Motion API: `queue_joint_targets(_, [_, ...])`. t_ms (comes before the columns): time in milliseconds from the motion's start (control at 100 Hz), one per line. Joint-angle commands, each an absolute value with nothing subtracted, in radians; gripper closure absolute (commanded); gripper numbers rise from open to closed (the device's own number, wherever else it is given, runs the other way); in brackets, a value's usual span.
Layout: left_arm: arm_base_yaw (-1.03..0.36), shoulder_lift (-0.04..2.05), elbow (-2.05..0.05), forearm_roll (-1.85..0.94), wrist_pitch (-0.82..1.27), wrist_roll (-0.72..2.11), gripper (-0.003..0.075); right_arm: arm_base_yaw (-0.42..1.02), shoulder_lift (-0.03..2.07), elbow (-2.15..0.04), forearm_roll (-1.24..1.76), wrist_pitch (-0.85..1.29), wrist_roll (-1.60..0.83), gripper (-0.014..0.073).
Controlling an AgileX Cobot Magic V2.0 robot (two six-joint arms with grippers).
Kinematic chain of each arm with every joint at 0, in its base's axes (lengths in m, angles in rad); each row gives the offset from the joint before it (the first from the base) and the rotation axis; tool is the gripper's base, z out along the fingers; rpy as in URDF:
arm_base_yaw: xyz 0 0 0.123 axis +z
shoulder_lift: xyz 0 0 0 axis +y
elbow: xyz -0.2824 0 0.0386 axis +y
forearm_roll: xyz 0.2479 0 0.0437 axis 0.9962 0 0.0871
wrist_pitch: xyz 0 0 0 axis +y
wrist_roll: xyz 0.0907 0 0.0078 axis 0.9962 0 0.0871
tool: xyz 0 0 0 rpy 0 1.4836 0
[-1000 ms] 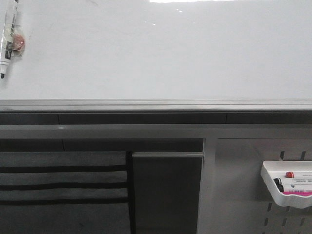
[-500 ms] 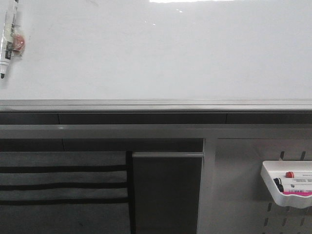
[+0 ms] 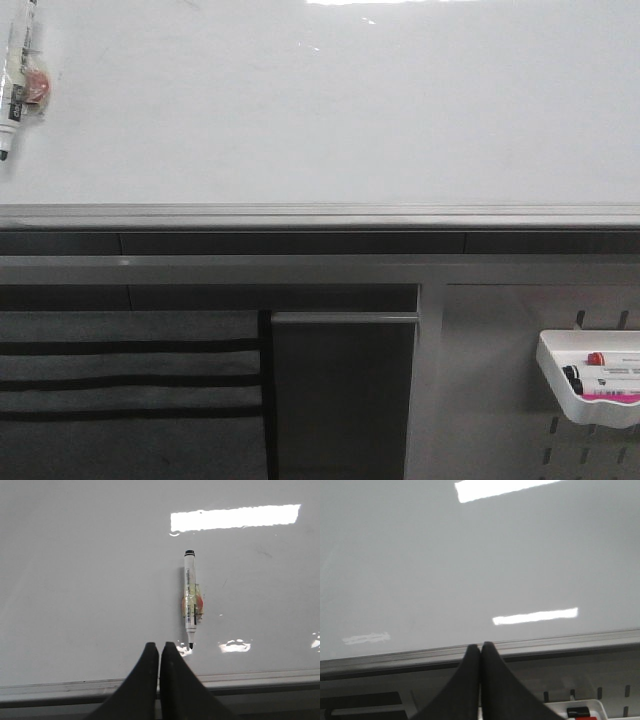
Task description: Write number 3 on whiteboard
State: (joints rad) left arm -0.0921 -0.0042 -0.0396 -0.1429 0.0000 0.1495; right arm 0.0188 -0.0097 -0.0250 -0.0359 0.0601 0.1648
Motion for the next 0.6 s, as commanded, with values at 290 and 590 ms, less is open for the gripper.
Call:
queue_joint_targets(290, [-0.098, 0.287, -0.488, -0.147, 0.331, 0.143, 0.0741, 0.014, 0.285, -0.487, -0.098, 0.345, 0.046, 0.0663])
queue_joint_targets(590, [-0.098, 0.514, -0.615, -0.149, 0.276, 0.143, 0.0741, 0.014, 0.559, -0.703, -0.010, 0.649, -0.023, 0.0663])
